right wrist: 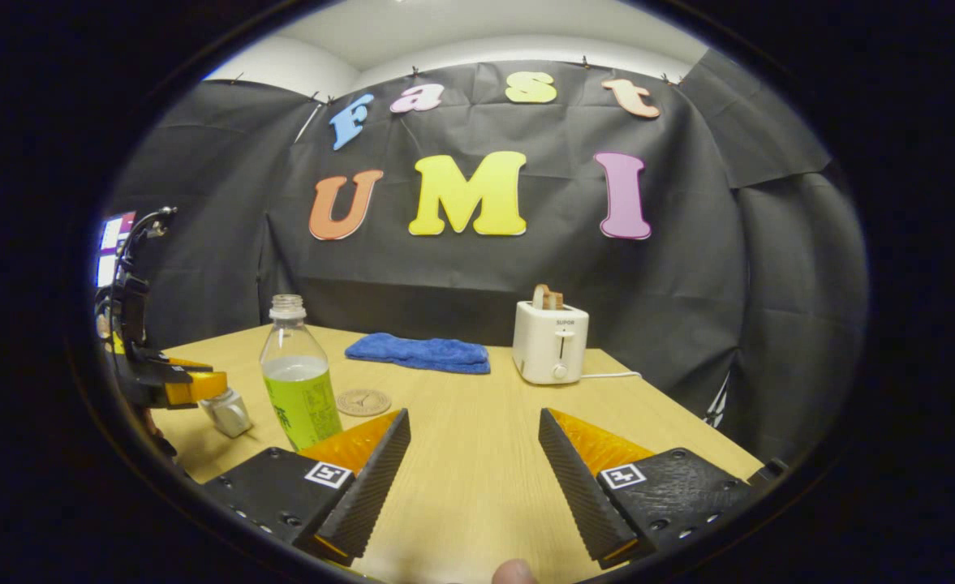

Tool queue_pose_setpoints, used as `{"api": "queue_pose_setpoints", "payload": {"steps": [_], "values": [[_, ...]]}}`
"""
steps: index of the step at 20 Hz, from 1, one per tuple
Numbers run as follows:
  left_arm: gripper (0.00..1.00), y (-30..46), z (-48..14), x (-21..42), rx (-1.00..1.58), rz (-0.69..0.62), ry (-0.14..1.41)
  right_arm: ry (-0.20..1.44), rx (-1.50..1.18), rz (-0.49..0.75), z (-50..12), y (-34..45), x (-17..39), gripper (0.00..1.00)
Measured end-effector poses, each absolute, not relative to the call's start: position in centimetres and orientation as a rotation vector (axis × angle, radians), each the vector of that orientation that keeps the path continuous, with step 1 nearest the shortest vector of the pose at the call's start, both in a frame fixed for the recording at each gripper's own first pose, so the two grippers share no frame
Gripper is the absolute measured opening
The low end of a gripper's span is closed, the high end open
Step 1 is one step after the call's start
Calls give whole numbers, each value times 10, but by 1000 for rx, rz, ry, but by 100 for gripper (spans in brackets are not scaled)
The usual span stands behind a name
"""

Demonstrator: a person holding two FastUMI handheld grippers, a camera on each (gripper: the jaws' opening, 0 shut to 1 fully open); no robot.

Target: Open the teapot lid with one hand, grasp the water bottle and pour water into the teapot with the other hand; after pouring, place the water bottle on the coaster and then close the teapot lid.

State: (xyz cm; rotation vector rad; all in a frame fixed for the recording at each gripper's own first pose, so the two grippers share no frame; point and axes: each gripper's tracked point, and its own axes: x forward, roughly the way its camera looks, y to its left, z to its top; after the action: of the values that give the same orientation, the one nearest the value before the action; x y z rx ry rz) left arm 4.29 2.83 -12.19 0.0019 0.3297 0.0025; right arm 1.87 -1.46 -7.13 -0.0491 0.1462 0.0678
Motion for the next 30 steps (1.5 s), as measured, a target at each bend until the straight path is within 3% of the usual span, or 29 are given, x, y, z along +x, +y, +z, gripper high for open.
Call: {"api": "queue_pose_setpoints", "payload": {"steps": [5, 12, 17, 24, 30], "values": [[6, 25, -120, 48, 40, -13, 308, 126, -58, 102, -67, -5, 18, 95], [3, 28, -86, 40, -33, -45, 241, 119, -42, 298, -69, 37, -8, 95], [3, 34, -60, 23, -55, -44, 178, 157, -25, 363, -82, 75, -10, 97], [3, 42, -35, 8, -79, -39, 124, 187, 14, 397, -91, 125, 17, 95], [3, 47, -33, 5, -84, -45, 114, 206, 53, 352, -99, 135, 40, 95]]}}
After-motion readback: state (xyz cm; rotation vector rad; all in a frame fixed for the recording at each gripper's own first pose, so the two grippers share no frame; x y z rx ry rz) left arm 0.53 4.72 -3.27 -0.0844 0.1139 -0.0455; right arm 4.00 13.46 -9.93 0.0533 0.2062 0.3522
